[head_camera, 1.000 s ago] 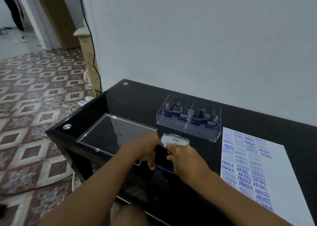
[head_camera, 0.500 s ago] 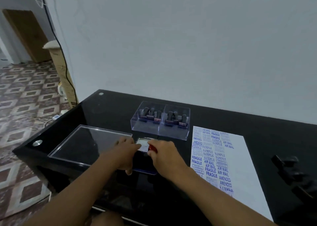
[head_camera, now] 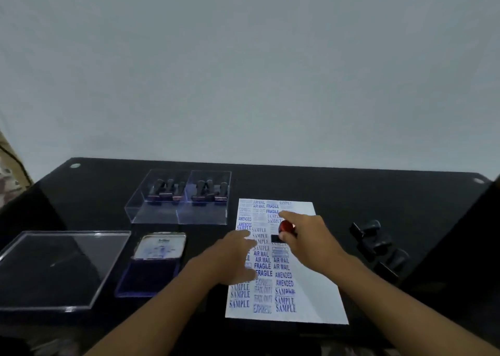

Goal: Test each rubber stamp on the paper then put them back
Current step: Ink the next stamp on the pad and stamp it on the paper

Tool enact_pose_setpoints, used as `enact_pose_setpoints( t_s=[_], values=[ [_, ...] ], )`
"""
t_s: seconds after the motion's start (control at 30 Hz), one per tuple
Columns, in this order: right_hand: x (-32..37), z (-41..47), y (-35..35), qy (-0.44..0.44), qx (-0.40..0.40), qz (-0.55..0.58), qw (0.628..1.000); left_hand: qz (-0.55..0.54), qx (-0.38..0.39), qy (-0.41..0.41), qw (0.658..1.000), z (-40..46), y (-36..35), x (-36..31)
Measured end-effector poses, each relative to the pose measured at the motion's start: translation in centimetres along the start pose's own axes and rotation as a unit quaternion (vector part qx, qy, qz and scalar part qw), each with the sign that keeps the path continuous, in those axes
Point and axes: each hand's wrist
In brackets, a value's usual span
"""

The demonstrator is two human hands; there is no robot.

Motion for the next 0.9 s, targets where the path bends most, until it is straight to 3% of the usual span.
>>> enact_pose_setpoints(
  t_s=[0.3, 0.9],
  values=[
    [-5.6, 3.3, 0.6, -0.001, -0.027, -0.047, 0.999, -0.003, 0.04, 0.025, 0.999, 5.5, -1.0, -2.4],
    [-7.7, 5.8, -2.3, -0.002, -0.007, -0.035, 0.999, -0.084, 0.047, 0.047, 0.994, 6.2, -1.8, -1.2]
  ],
)
Point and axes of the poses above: each hand's wrist, its own z-axis towards the middle knuckle, its own y-axis out of the back of the hand, x = y × z, and after that the axes turned 12 degrees about -x, right-handed
